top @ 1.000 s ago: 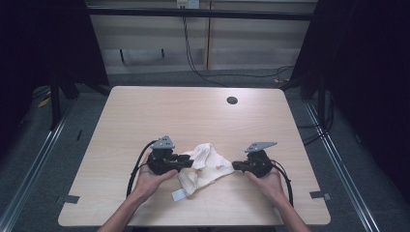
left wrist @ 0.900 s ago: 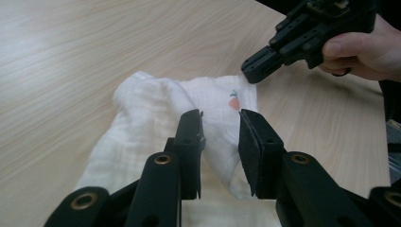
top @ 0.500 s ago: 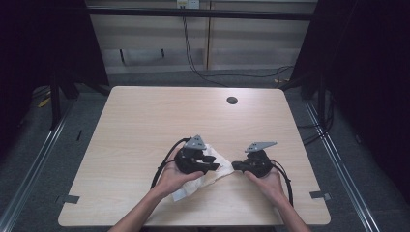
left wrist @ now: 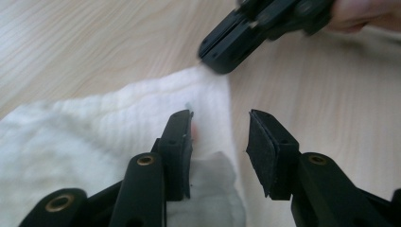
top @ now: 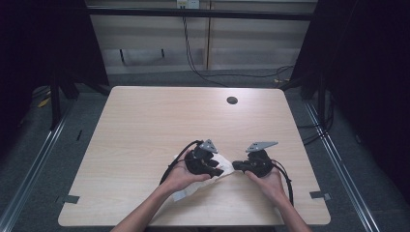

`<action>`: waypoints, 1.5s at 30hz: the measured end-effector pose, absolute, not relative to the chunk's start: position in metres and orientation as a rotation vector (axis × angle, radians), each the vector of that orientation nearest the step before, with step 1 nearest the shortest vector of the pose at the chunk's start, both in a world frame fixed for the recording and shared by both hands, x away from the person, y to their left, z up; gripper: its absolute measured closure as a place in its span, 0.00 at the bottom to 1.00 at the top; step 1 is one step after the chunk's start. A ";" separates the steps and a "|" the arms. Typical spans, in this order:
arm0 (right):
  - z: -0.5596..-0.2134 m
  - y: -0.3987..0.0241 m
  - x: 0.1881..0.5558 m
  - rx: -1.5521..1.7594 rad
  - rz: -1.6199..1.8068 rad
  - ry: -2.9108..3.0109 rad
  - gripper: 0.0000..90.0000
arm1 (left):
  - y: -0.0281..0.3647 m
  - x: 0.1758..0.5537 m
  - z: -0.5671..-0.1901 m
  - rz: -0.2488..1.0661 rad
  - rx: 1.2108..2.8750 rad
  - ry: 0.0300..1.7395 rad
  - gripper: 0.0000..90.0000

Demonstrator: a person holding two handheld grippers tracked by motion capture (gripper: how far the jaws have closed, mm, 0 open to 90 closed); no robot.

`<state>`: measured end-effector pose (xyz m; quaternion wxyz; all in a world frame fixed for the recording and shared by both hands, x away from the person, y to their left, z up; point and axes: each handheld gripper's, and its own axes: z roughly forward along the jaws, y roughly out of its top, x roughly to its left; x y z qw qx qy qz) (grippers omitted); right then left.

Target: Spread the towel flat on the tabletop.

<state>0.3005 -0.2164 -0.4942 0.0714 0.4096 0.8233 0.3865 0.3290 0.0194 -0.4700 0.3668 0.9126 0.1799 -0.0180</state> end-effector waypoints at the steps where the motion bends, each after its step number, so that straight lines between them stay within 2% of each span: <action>1: -0.494 -0.216 0.301 1.231 1.162 2.476 0.97 | 0.022 0.330 -0.472 -0.056 2.354 0.466 0.65; 4: -0.496 -0.216 0.302 1.225 1.165 2.481 0.97 | 0.026 0.329 -0.475 -0.012 2.416 0.442 0.65; 10: -0.498 -0.215 0.303 1.237 1.154 2.488 0.95 | 0.031 0.329 -0.483 0.008 2.437 0.446 0.67; 11: -0.498 -0.215 0.303 1.245 1.142 2.486 0.94 | 0.031 0.329 -0.483 0.015 2.440 0.448 0.74; 12: -0.498 -0.215 0.303 1.245 1.142 2.486 0.94 | 0.030 0.329 -0.484 0.012 2.433 0.452 0.74; 17: -0.497 -0.217 0.303 1.253 1.161 2.478 0.96 | 0.035 0.332 -0.482 0.001 2.403 0.480 0.95; 20: -0.497 -0.218 0.303 1.254 1.169 2.481 0.98 | 0.037 0.332 -0.481 -0.018 2.394 0.483 0.96; 27: -0.499 -0.216 0.303 1.256 1.174 2.476 0.83 | 0.038 0.331 -0.475 -0.025 2.340 0.491 0.97; 32: -0.501 -0.211 0.302 1.243 1.144 2.491 0.81 | 0.047 0.333 -0.465 -0.023 2.292 0.505 0.97; 38: -0.501 -0.207 0.300 1.215 1.130 2.509 0.97 | 0.062 0.335 -0.458 0.016 2.202 0.569 0.97; 45: -0.494 -0.213 0.304 1.276 1.213 2.458 0.99 | 0.085 0.335 -0.444 0.064 2.103 0.594 0.97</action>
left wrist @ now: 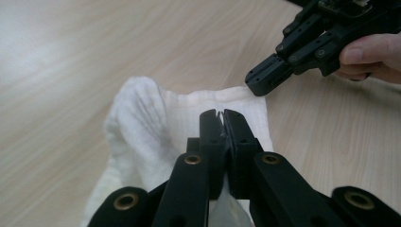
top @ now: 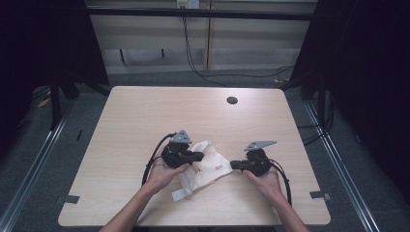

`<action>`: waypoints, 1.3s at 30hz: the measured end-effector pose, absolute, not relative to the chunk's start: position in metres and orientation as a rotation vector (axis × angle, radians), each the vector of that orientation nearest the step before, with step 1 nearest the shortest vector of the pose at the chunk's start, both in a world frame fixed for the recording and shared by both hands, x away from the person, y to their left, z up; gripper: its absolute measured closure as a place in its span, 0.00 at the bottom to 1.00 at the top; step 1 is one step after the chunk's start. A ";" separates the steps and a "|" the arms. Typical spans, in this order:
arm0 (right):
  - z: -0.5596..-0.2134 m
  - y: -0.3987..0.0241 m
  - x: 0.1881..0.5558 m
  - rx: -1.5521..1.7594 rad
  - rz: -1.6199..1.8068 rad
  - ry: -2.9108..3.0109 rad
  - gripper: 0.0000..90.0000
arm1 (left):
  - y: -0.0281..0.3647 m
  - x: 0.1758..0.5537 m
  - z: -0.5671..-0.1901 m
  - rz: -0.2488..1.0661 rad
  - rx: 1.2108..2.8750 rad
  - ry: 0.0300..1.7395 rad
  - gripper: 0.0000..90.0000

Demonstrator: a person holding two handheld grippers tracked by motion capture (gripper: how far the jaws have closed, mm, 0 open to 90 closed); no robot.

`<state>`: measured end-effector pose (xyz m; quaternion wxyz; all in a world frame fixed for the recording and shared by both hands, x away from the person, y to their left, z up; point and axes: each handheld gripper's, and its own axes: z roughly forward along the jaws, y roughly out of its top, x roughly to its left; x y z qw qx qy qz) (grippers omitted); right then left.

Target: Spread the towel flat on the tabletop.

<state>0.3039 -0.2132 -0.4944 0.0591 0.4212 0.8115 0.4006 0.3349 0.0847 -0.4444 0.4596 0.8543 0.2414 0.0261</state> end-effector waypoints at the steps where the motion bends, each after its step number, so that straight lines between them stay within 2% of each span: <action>1: -0.490 -0.216 0.304 1.288 1.244 2.435 0.99 | 0.088 0.334 -0.441 0.075 2.091 0.596 0.97; 11: -0.448 -0.233 0.298 1.221 1.332 2.338 0.99 | 0.136 0.347 -0.421 0.119 2.003 0.677 0.97; 16: -0.436 -0.238 0.302 1.207 1.285 2.354 0.99 | 0.153 0.352 -0.425 0.073 1.939 0.715 0.97; 21: -0.424 -0.243 0.307 1.199 1.276 2.337 0.99 | 0.158 0.353 -0.423 0.033 1.906 0.716 0.97; 31: -0.411 -0.252 0.311 1.208 1.264 2.316 0.99 | 0.167 0.348 -0.410 0.064 1.920 0.677 0.97; 39: -0.403 -0.259 0.312 1.219 1.253 2.300 0.99 | 0.180 0.336 -0.395 0.068 1.833 0.627 0.97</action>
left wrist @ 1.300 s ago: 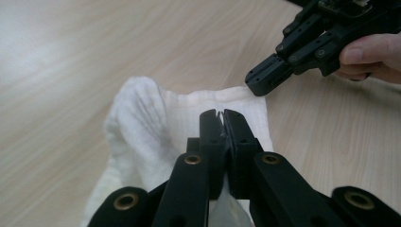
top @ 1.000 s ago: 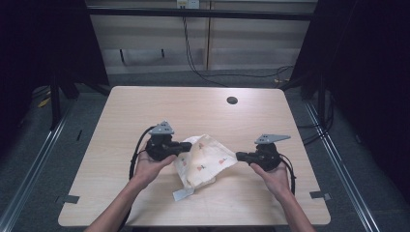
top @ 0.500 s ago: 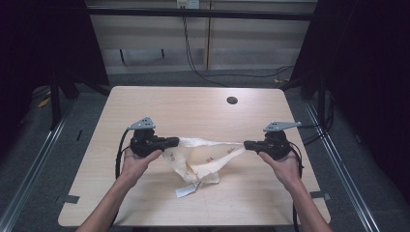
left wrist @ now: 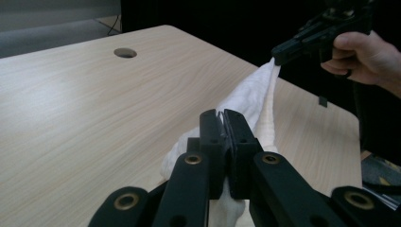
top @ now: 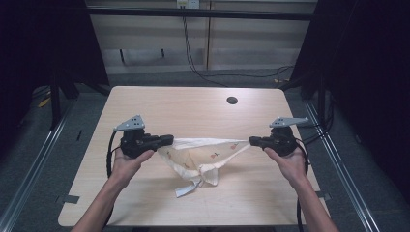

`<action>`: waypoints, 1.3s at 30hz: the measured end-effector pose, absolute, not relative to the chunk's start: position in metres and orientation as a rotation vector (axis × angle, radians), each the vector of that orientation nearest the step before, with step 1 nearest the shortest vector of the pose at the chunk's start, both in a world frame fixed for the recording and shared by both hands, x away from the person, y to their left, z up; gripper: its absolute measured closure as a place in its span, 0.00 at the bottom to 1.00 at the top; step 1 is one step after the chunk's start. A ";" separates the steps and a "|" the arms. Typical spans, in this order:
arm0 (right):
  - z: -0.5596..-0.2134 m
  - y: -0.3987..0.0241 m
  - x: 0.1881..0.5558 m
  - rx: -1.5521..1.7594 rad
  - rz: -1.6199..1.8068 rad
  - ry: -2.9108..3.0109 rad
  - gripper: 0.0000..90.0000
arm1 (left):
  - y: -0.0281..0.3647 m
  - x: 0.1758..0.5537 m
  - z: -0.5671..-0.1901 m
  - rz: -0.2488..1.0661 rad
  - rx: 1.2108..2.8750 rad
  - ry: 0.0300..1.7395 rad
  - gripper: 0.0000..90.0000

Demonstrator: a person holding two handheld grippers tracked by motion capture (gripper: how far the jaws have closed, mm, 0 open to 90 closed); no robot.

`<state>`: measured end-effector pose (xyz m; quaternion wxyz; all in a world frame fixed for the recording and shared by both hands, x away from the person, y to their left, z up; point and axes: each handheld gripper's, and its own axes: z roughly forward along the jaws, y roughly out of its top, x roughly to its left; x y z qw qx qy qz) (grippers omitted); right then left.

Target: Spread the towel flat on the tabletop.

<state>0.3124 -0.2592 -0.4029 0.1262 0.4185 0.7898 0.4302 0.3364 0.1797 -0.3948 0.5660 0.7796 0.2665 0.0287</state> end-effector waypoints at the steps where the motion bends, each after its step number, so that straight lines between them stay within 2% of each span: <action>1: -0.402 -0.261 0.314 1.227 1.245 2.296 0.99 | 0.182 0.336 -0.393 0.061 1.821 0.627 0.97; 10: -0.394 -0.259 0.321 1.210 1.237 2.297 0.99 | 0.184 0.341 -0.383 0.065 1.835 0.623 0.97; 19: -0.354 -0.252 0.315 1.103 1.296 2.257 0.99 | 0.192 0.340 -0.357 0.127 1.802 0.610 0.98; 30: -0.318 -0.257 0.302 1.034 1.442 2.150 0.99 | 0.191 0.336 -0.340 0.140 1.784 0.580 0.98; 39: -0.293 -0.255 0.278 0.942 1.464 2.129 0.99 | 0.196 0.316 -0.327 0.176 1.776 0.552 0.98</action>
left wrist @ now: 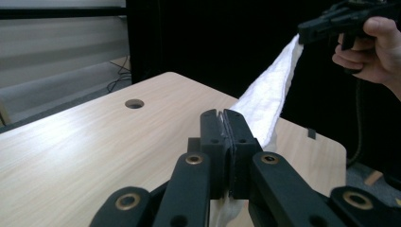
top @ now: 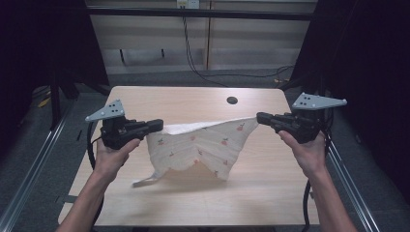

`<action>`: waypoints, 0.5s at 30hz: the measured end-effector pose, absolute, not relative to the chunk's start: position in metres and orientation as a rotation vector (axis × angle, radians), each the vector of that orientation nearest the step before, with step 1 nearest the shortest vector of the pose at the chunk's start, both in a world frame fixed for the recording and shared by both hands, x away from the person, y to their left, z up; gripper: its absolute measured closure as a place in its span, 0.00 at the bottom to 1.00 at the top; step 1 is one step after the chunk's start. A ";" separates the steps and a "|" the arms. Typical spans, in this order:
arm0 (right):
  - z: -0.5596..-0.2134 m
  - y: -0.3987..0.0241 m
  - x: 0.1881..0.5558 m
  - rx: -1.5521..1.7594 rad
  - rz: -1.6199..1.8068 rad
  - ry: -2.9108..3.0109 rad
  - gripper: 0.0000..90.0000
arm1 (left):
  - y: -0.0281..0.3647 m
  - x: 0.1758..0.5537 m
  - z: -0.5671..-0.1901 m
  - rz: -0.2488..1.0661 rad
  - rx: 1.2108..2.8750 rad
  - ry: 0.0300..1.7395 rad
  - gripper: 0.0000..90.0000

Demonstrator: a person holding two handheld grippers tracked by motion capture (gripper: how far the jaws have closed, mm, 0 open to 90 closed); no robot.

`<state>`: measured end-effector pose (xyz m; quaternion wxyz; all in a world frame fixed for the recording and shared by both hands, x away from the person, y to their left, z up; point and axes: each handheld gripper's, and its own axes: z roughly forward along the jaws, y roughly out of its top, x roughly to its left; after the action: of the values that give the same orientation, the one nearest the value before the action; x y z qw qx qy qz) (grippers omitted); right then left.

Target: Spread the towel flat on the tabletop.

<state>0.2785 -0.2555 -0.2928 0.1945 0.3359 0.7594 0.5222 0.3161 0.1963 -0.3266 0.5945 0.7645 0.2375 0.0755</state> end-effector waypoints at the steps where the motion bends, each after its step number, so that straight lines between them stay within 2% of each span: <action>1: -0.293 -0.256 0.277 0.933 1.473 2.130 0.99 | 0.196 0.314 -0.326 0.178 1.777 0.550 0.98; 9: -0.275 -0.260 0.261 0.898 1.555 2.154 0.99 | 0.197 0.298 -0.309 0.199 1.778 0.541 0.98; 11: -0.272 -0.260 0.258 0.889 1.551 2.153 0.99 | 0.196 0.294 -0.307 0.151 1.771 0.542 0.98; 15: -0.263 -0.258 0.246 0.846 1.555 2.123 0.99 | 0.196 0.290 -0.307 0.169 1.774 0.556 0.98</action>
<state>0.2455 -0.2584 -0.2625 0.1876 0.3007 0.7544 0.5525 0.2900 0.1955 -0.3065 0.5953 0.7636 0.2393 0.0728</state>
